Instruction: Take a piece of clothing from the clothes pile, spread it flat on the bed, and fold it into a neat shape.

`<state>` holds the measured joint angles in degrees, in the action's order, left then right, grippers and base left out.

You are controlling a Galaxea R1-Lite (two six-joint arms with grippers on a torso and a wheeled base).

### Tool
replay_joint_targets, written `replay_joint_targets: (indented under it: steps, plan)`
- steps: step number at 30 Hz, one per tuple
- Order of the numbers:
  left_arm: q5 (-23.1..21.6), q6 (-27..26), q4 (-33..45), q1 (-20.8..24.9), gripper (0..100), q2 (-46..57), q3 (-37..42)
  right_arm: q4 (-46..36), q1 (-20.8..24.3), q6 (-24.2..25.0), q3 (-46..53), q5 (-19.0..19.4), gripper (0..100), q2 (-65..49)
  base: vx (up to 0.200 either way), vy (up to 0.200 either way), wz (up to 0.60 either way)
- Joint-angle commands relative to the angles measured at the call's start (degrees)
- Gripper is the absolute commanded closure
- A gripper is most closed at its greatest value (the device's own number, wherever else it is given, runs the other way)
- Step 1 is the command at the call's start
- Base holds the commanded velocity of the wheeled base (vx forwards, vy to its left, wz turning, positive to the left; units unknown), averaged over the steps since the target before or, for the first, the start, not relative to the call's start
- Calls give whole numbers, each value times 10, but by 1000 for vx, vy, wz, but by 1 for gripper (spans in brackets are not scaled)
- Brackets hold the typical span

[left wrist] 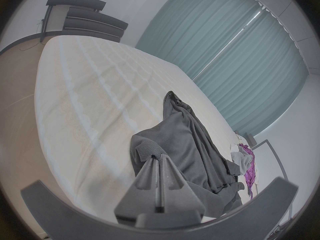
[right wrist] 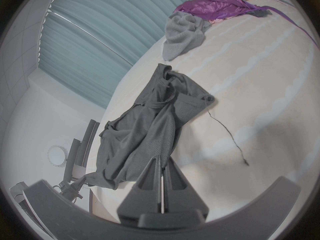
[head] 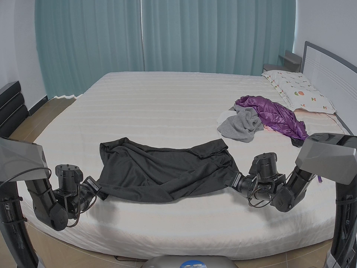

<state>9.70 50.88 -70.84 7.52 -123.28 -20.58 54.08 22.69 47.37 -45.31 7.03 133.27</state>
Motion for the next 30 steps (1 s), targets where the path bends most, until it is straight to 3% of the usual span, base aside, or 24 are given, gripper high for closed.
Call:
replay_joint_targets:
  steps: [1,13,25,30]
  plan:
    - [1,-18,4,6,100,42,17,32,-9,2,84,13,100,-86,0,0,0]
    - [1,-35,4,16,100,76,35,144,-15,2,297,65,100,-231,0,0,0]
    - [4,-79,7,31,100,100,63,154,-22,-3,400,115,100,-308,0,0,0]
    - [15,-104,7,36,100,97,73,154,-23,-8,436,116,100,-302,0,0,0]
